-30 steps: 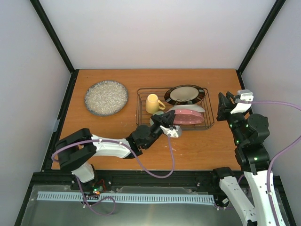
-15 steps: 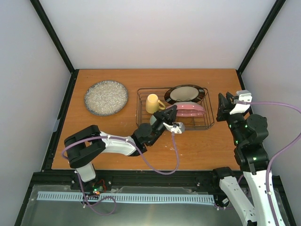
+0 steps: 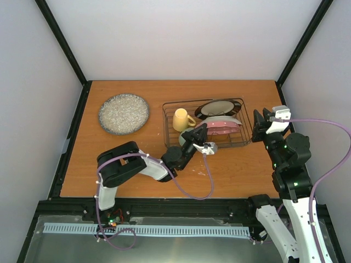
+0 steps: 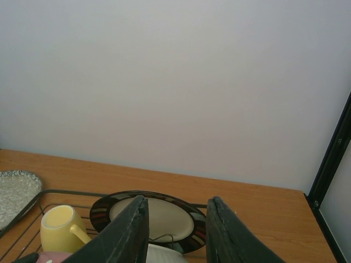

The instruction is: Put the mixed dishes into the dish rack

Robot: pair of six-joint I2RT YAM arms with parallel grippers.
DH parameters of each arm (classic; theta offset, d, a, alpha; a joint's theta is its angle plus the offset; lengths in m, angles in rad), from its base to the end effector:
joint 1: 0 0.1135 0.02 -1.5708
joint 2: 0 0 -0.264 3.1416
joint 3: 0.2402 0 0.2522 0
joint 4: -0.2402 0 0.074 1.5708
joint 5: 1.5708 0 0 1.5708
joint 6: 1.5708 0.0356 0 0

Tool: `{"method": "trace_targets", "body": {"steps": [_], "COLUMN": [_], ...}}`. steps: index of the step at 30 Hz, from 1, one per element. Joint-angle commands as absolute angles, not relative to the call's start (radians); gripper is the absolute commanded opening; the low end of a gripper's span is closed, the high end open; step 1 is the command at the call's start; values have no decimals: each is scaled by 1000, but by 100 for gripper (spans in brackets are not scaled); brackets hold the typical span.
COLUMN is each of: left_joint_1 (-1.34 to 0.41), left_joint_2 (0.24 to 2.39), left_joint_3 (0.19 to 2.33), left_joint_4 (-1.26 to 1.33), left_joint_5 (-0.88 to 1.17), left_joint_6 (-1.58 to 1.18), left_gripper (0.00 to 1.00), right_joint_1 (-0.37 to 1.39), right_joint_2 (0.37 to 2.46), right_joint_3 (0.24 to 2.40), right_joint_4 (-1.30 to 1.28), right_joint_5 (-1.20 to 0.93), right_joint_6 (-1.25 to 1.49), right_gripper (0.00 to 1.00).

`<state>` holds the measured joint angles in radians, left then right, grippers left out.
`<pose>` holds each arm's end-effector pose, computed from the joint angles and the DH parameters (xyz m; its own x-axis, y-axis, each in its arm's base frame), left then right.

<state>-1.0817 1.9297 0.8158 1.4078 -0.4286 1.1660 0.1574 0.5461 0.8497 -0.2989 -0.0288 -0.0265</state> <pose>0.1899 -0.3254 0.1981 0.6198 0.6148 -0.4876 0.1175 0.5416 0.8324 0.1182 0.0198 0.3816 0.0095 -0.0253 -0.9996 -0.1849 0.9824 -0.0266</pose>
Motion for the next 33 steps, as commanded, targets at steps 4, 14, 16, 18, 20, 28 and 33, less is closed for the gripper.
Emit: {"method": "trace_targets", "body": {"steps": [4,14,16,18,20,28,33], "left_joint_1": [-1069,-1062,-1062,-1063,-1067,-1080,-1081], "left_joint_2": [2010,2002,2008,2016,2027,2038,2020], "left_joint_3": [849,924,929,939,951,971,985], "left_joint_4": [1543,1461,1457,1457,1459,1470,1525], "left_joint_5": [-463,-462,-465,-470,-475,-446,-414], "left_joint_6": [1176,1224,1211,1200,1201,1166,1180], "left_gripper": [6,17,15,8,6,1,1], "right_joint_1": [152,152,152,152,152,152,152], "right_joint_2": [541,553,551,547,547,545,541], "right_joint_3": [830,817,815,810,808,805,807], "right_joint_4": [-288,-269,-268,-268,-268,-262,-263], "right_joint_5": [-9,-37,-38,-40,-42,-43,-35], "right_joint_6": [-58,-47,-49,-50,-53,-58,-69], "right_gripper": [31,31,30,30,29,25,24]}}
